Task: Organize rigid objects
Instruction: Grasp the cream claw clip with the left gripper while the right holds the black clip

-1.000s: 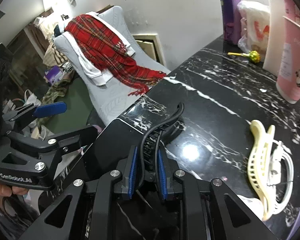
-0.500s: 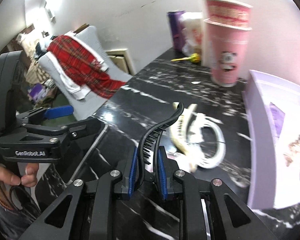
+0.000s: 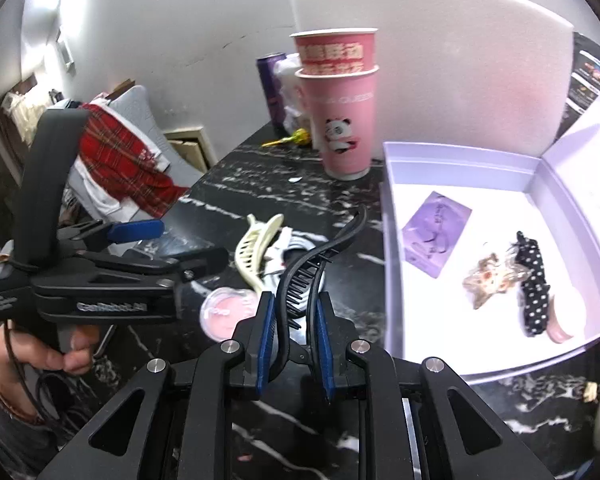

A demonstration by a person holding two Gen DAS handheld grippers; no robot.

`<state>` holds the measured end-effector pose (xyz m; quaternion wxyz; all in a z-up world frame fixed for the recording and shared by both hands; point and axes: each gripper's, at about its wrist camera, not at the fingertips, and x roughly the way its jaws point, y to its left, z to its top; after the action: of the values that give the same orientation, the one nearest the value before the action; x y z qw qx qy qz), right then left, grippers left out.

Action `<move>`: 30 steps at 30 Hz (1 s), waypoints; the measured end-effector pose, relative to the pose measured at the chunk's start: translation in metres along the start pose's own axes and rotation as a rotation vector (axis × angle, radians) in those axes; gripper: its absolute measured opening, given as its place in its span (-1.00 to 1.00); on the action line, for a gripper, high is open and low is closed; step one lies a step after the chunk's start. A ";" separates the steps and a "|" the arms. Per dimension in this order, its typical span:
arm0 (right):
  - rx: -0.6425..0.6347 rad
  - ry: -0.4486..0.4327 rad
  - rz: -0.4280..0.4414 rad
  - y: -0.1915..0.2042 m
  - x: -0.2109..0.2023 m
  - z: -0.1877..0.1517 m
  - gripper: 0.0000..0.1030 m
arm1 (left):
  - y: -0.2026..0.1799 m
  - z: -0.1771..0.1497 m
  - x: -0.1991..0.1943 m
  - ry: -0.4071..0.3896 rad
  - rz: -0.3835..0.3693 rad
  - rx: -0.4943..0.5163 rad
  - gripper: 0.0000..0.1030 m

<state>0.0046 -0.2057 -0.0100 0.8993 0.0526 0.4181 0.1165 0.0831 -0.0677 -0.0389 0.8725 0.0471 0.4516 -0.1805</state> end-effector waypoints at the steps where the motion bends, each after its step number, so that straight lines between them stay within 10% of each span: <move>1: 0.001 -0.006 -0.003 -0.003 -0.001 0.000 -0.61 | -0.002 0.001 0.003 0.004 0.009 0.002 0.90; 13: 0.014 -0.033 0.004 -0.020 -0.003 0.004 -0.61 | -0.003 0.008 0.037 0.076 0.073 -0.017 0.36; 20: 0.008 -0.045 0.011 -0.016 -0.009 0.002 -0.61 | -0.015 0.006 0.041 0.074 0.034 0.026 -0.38; 30: -0.007 -0.044 0.018 -0.006 -0.018 -0.007 -0.61 | -0.027 -0.016 0.025 0.085 -0.019 0.099 -0.44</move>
<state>-0.0112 -0.2166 -0.0020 0.9074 0.0559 0.3973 0.1248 0.0746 -0.0958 -0.0660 0.8475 0.0934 0.4791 -0.2086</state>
